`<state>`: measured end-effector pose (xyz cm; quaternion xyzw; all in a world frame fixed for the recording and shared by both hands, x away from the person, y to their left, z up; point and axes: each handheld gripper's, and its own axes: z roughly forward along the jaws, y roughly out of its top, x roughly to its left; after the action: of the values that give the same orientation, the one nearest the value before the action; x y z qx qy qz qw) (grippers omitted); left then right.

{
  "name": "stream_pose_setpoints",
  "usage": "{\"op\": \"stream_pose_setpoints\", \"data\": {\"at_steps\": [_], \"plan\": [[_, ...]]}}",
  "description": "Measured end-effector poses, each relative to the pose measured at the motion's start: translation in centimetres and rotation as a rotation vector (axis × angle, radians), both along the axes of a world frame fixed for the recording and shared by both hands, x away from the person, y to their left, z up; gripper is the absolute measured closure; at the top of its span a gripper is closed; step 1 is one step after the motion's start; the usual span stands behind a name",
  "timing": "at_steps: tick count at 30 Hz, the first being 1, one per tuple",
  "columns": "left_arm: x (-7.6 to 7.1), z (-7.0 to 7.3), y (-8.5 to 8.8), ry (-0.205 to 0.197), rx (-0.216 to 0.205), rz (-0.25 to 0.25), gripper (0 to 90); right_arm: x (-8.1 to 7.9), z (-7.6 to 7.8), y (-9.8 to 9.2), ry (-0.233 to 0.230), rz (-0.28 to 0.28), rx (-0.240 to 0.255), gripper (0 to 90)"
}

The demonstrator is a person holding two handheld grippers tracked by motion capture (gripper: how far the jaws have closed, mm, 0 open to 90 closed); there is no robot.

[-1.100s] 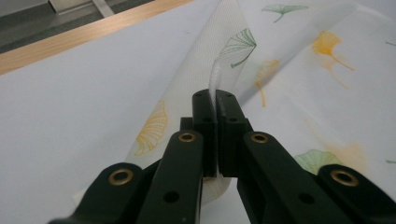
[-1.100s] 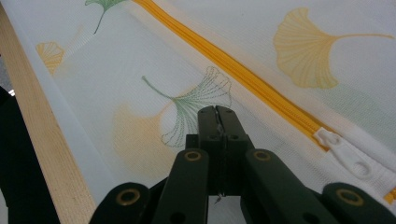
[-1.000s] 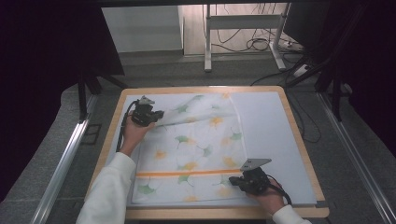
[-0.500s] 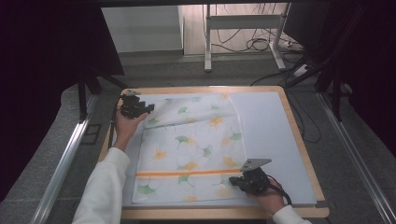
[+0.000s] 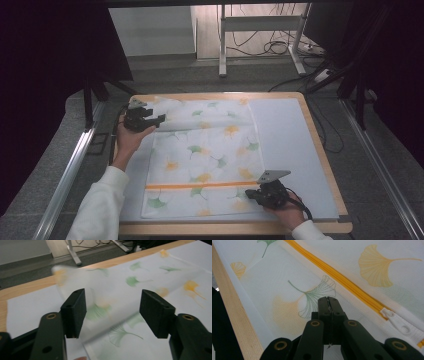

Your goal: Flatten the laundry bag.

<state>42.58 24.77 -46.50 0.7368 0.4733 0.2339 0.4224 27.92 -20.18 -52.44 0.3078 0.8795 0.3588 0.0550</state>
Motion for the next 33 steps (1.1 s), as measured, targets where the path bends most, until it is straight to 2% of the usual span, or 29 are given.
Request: {"op": "stream_pose_setpoints", "data": {"at_steps": [4,7,12,16,23,26,28,30,33], "plan": [[-0.7,-0.6,-0.5,0.013,0.005,-0.039,51.0,0.0,0.0,0.0,0.000,-0.001,0.000,88.9],[-1.1,-1.1,-0.9,0.031,0.007,-0.061,53.9,0.0,0.0,0.0,0.000,-0.002,-0.001,88.9],[-2.5,-1.5,-1.6,0.044,-0.007,-0.092,49.4,0.0,0.0,0.0,0.001,-0.004,-0.001,88.9],[-3.8,-1.6,-2.4,0.043,0.024,-0.121,45.9,-0.1,0.0,0.1,-0.004,-0.002,-0.004,88.9],[-6.3,-2.0,-3.8,0.042,-0.014,-0.165,41.8,0.0,0.1,0.1,-0.002,0.001,-0.007,88.9],[-7.0,-2.3,-4.2,0.049,0.013,-0.180,40.1,0.1,0.1,0.1,0.007,0.001,-0.002,88.9],[-7.6,-2.6,-4.3,0.059,0.001,-0.186,39.4,0.2,0.0,0.1,0.012,0.003,0.003,88.9],[-8.1,-2.9,-4.5,0.072,0.009,-0.193,38.6,0.2,0.0,0.0,0.012,0.005,0.002,88.9],[-8.8,-3.1,-4.5,0.077,-0.009,-0.204,38.2,0.1,0.1,0.1,0.010,0.002,-0.002,88.9]]}}
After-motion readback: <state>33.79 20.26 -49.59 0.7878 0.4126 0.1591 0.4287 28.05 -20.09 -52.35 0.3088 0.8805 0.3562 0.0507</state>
